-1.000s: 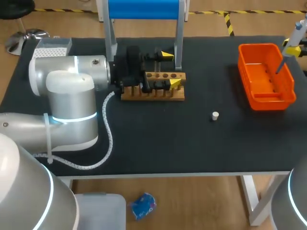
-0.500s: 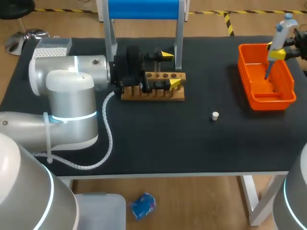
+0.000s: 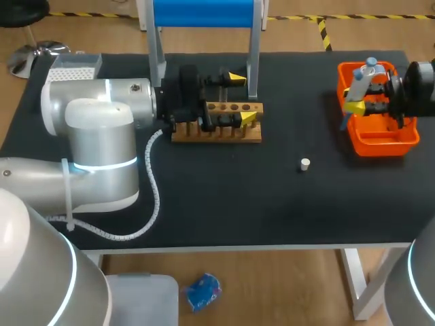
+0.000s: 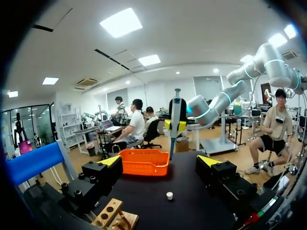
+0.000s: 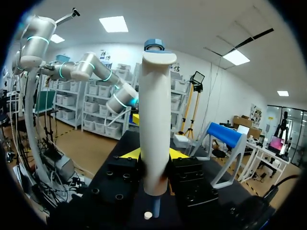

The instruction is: Invert the test tube, pick up the pipette, mount the tip to pipette, aspirate from beaker and dispense into the tube, eject the tip, return the pipette, and cap with the stopper.

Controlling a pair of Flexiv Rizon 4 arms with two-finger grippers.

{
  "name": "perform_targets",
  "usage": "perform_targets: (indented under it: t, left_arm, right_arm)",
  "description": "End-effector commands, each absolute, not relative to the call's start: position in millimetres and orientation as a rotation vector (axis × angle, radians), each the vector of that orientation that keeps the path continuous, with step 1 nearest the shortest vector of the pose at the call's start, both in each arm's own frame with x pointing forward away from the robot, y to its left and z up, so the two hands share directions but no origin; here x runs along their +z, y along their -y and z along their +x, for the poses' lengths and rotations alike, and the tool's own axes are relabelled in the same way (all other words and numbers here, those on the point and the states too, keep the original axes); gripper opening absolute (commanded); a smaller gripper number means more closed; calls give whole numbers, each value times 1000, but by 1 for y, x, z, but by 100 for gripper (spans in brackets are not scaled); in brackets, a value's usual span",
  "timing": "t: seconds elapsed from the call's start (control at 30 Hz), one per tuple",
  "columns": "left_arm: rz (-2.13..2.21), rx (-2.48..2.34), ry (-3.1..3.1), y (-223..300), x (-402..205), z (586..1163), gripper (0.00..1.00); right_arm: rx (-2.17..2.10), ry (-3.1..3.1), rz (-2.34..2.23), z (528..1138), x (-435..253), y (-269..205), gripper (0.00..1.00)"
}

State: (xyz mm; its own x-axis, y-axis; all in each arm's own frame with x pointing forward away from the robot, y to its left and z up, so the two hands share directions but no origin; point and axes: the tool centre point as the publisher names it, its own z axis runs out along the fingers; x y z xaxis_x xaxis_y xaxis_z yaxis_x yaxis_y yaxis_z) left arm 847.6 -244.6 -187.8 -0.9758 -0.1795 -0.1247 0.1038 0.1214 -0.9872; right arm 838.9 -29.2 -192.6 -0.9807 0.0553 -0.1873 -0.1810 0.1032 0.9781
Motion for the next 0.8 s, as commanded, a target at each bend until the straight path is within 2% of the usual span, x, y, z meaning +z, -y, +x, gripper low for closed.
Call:
perform_targets:
  t: [0.03, 0.43, 0.8]
  left_arm:
    - [-79, -1949, -2177, 246, -189, 847, 100]
    - [-79, -1949, -2177, 246, -189, 847, 100]
    - [-79, -1949, -2177, 246, -189, 847, 100]
  right_arm:
    - [1954, -2155, -55, 834, -191, 29, 0]
    - [1954, -2155, -55, 834, -191, 29, 0]
    - [2052, -2238, -237, 801, -222, -57, 0]
